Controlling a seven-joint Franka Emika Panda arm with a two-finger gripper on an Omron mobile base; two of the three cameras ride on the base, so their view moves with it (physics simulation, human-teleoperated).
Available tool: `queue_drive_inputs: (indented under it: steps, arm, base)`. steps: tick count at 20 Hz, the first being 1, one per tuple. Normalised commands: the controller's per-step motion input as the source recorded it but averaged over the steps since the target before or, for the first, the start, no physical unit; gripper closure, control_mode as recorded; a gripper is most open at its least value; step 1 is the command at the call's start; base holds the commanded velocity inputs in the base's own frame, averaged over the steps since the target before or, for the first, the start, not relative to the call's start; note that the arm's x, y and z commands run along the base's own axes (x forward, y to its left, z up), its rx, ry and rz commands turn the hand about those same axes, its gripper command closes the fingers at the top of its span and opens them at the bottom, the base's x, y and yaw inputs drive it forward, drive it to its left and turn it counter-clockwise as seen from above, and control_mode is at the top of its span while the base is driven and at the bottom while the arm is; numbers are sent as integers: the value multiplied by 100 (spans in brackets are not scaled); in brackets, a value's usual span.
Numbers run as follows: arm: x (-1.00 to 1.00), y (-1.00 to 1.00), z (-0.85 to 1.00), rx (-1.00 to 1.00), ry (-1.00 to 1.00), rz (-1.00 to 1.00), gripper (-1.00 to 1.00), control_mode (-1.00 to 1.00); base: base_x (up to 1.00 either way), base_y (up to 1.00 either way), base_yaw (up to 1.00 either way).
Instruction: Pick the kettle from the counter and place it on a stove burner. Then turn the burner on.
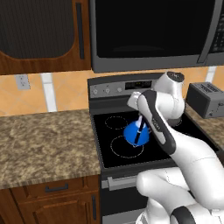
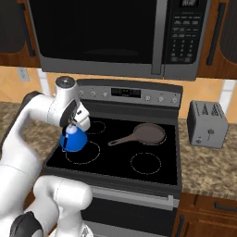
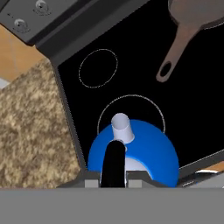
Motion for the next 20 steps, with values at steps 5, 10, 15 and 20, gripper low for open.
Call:
queue_drive_inputs:
  steps: [5, 10, 15, 20]
  arm:
    - [60, 2, -42, 0, 0, 0, 100, -100]
    - [37, 12, -44, 0, 7, 0, 100, -100]
    - [26, 19, -56, 0, 10, 0, 100, -100]
    - [7, 3, -22, 0, 1, 0, 100, -100]
  base:
    - [0, 0, 0]
    - [0, 0, 0]
    - [0, 0, 0]
    - [0, 0, 0]
